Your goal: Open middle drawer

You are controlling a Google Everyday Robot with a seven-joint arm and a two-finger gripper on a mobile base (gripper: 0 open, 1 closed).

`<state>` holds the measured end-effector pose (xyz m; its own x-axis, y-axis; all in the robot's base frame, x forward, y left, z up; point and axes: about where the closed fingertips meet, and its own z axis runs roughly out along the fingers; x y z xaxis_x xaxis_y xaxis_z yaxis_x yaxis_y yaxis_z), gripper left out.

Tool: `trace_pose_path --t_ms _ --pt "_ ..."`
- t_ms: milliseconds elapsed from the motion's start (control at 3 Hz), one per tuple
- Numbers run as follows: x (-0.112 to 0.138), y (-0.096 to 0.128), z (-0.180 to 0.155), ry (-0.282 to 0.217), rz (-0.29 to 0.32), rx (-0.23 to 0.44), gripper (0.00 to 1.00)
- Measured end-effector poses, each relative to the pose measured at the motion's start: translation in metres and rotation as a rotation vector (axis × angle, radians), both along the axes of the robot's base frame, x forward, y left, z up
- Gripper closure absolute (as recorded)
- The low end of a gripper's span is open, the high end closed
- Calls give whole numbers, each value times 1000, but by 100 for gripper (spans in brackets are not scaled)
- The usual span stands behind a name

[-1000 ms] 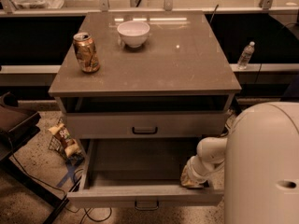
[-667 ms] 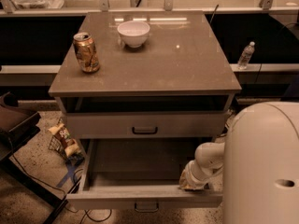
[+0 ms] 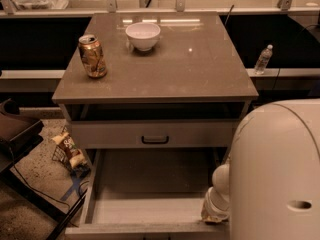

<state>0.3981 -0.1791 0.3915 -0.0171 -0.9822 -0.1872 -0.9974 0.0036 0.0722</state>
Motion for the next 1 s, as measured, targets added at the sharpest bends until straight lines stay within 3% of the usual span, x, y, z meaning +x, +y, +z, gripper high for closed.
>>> trace_pose_path --t_ms 333,667,1000 --pt "-44 -8 -2 112 -16 -29 98" --pt "-42 -7 -2 107 -15 -28 76" --pt "-43 -7 -3 110 -14 -28 44"
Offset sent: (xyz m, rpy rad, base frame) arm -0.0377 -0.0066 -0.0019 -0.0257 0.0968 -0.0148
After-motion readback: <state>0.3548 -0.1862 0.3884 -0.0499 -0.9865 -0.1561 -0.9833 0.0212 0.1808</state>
